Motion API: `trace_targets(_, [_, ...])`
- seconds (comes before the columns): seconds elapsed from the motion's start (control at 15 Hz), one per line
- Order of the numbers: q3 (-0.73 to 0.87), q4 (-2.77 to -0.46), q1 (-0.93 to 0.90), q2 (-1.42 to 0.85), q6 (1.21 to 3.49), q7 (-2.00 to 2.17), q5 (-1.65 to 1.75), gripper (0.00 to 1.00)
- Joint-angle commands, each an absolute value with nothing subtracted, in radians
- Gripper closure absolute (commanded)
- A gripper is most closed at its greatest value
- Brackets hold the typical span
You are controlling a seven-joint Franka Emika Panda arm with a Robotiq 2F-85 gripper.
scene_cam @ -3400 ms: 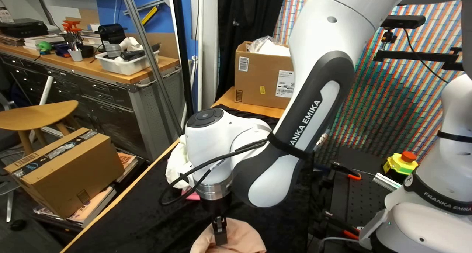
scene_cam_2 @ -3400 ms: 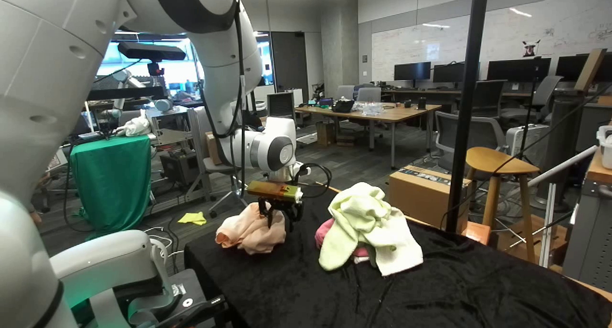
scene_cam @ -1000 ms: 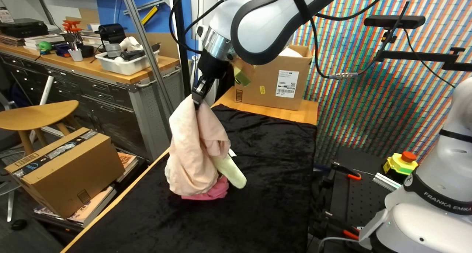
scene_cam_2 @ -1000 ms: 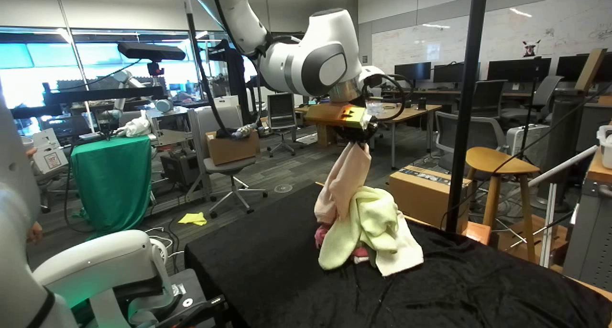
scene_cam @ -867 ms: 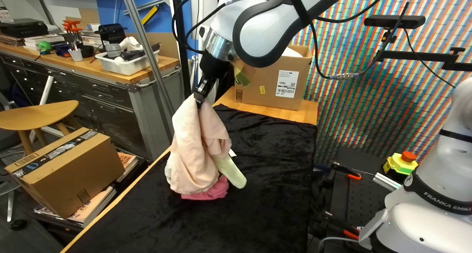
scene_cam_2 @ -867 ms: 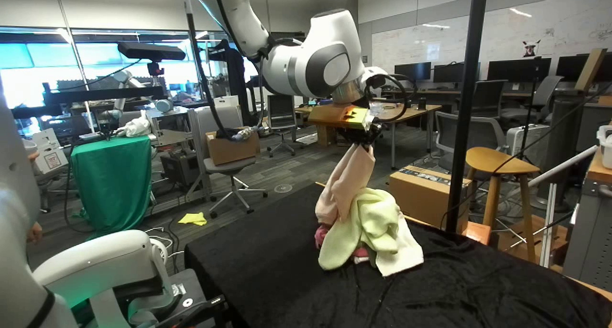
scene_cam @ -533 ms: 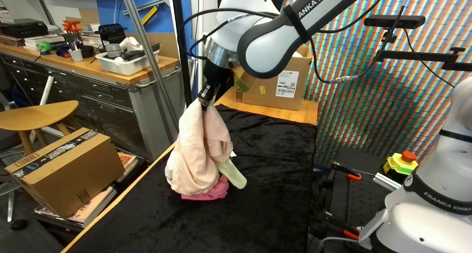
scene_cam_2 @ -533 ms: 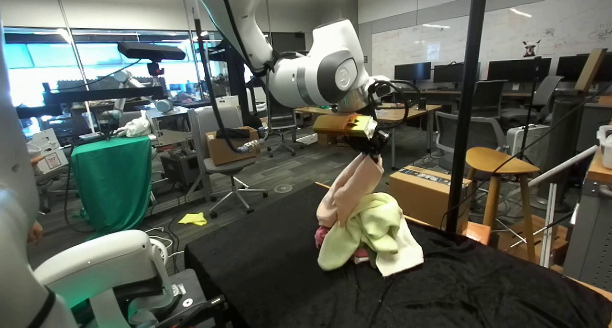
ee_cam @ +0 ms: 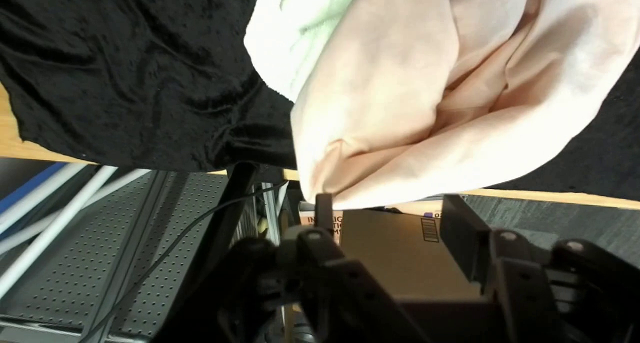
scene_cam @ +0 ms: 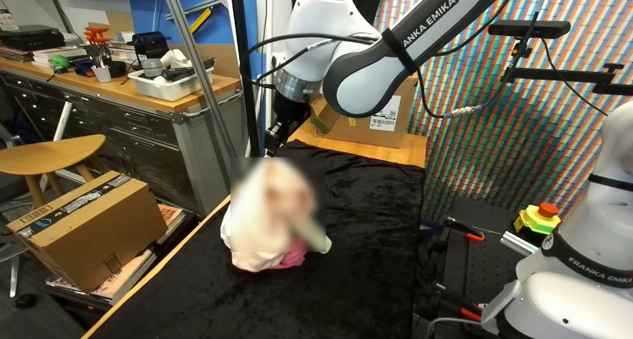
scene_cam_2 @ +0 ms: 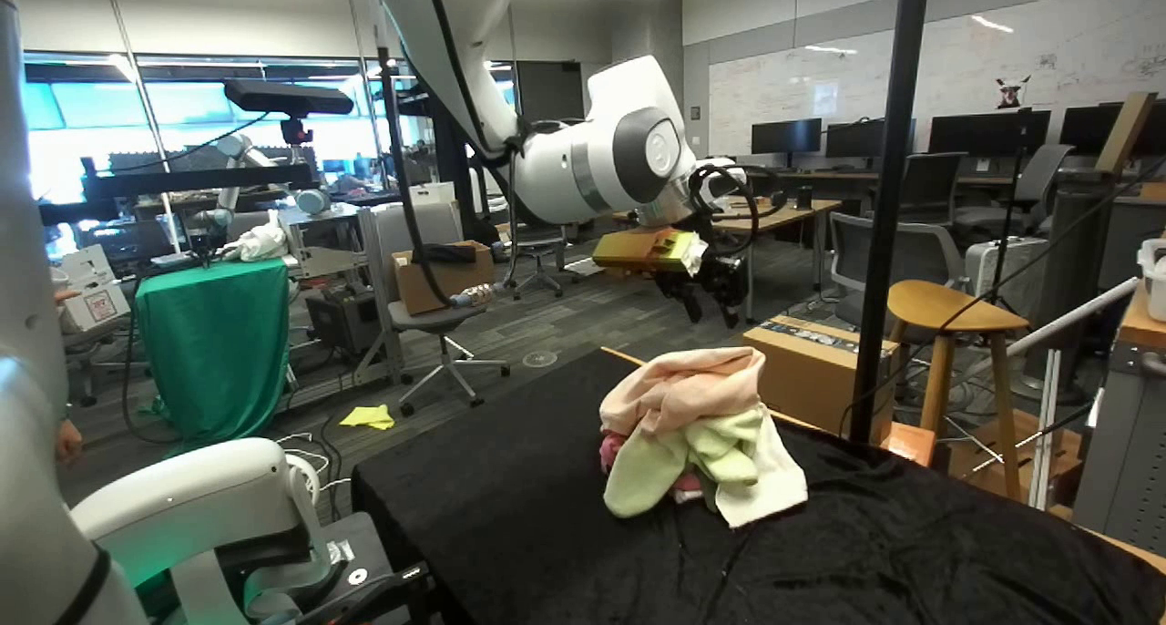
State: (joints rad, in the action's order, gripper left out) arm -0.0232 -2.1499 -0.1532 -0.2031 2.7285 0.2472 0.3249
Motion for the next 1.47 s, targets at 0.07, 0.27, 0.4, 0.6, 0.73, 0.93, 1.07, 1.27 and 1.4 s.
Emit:
trace_targets(0.07, [0.019,-2.126,-0.183,-0.17,2.636,0.348,0.401,0.02])
trace_targets(0.27, [0.01,-2.141,-0.176,-0.101,2.463,0.366,0.416,0.0])
trace_targets(0.4, [-0.02,-2.169,-0.156,-0.029,2.356,0.29,0.356,0.0])
trace_targets(0.6, [-0.046,-2.202,-0.145,0.092,2.195,0.236,0.311,0.0])
trace_targets(0.73, [-0.059,-2.24,-0.14,0.184,2.13,0.191,0.28,0.0])
trace_targets(0.93, [-0.068,-2.323,-0.133,0.339,2.114,0.15,0.248,0.0])
trace_targets(1.07, [-0.065,-2.395,-0.133,0.439,2.146,0.125,0.225,0.0])
trace_targets(1.27, [-0.059,-2.5,-0.137,0.582,2.17,0.082,0.206,0.0])
trace_targets(1.4, [-0.052,-2.546,-0.14,0.653,2.164,0.057,0.188,0.0])
